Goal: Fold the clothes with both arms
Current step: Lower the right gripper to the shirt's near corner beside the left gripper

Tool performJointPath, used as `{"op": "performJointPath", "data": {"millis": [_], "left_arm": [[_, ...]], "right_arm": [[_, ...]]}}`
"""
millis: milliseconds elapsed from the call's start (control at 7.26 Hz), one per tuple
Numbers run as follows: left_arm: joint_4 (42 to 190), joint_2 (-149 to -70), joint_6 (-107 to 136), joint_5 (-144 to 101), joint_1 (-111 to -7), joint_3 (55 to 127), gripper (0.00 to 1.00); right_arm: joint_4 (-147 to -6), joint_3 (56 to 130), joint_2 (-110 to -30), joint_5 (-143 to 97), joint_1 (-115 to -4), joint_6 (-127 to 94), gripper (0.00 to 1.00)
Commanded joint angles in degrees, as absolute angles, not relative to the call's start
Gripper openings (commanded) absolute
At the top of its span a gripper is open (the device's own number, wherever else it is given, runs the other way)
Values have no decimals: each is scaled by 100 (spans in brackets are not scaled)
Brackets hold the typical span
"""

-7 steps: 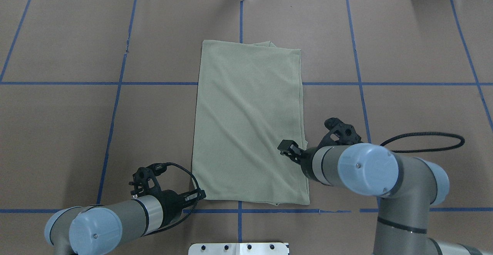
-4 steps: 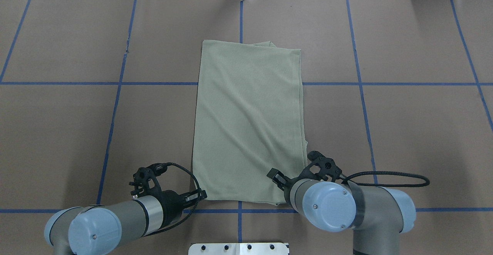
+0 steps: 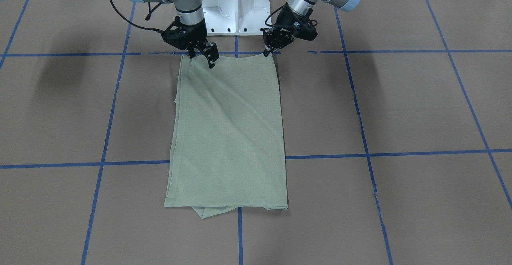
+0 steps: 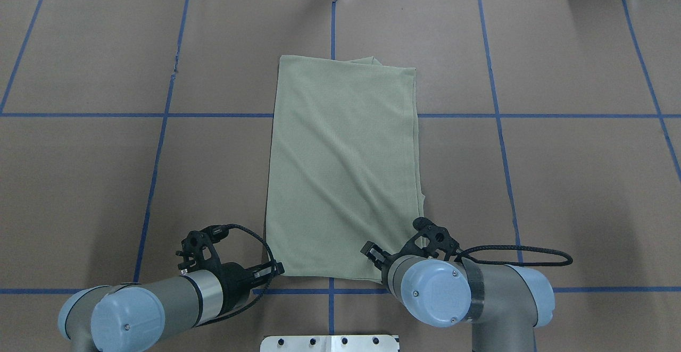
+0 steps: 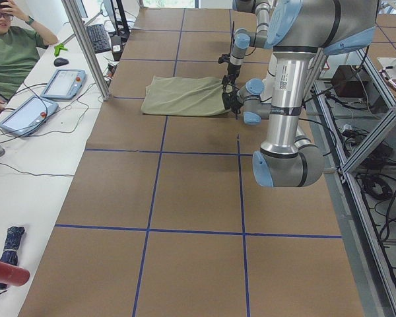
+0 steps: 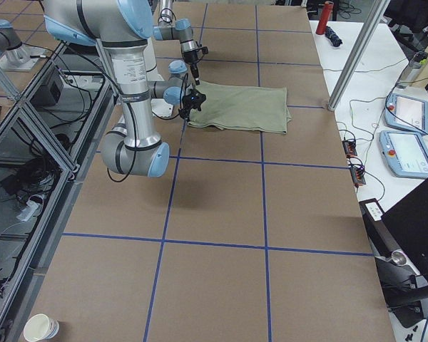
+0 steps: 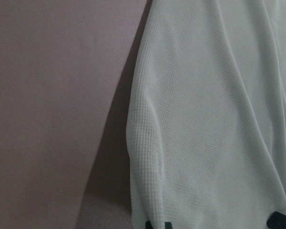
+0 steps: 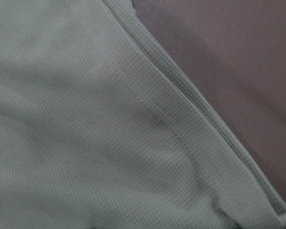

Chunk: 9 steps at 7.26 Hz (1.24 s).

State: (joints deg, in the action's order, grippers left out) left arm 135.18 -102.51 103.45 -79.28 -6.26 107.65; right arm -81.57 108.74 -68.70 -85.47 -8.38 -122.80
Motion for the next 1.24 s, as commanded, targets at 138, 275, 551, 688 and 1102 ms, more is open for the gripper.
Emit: {"op": "performJointPath", "data": {"millis": [138,275,551,688,1102], "left_arm": [[13518,-10265,10345,-7928,-615,10767,0],[13518,-10283,10345,-7928,-607,10775,0],[13518,-10292,10345,-7928,-615,10775,0],[13518,-10292,10345,-7945,-624,10828,0],[11680,-10230,10327,-8874,-685,12744,0]], "right_arm": [[-8165,10951,-6847,-8552,-923,-12331,1],[-8165,10925,-6890,-8543,-914,-12366,5],[-8165,10986,-6847,-8543,-993,-12384,0],[-8174,11056,-6847,-8552,-1054,-12384,0],[-9968,12798,-6733,-8857,-1081,-12340,0]]}}
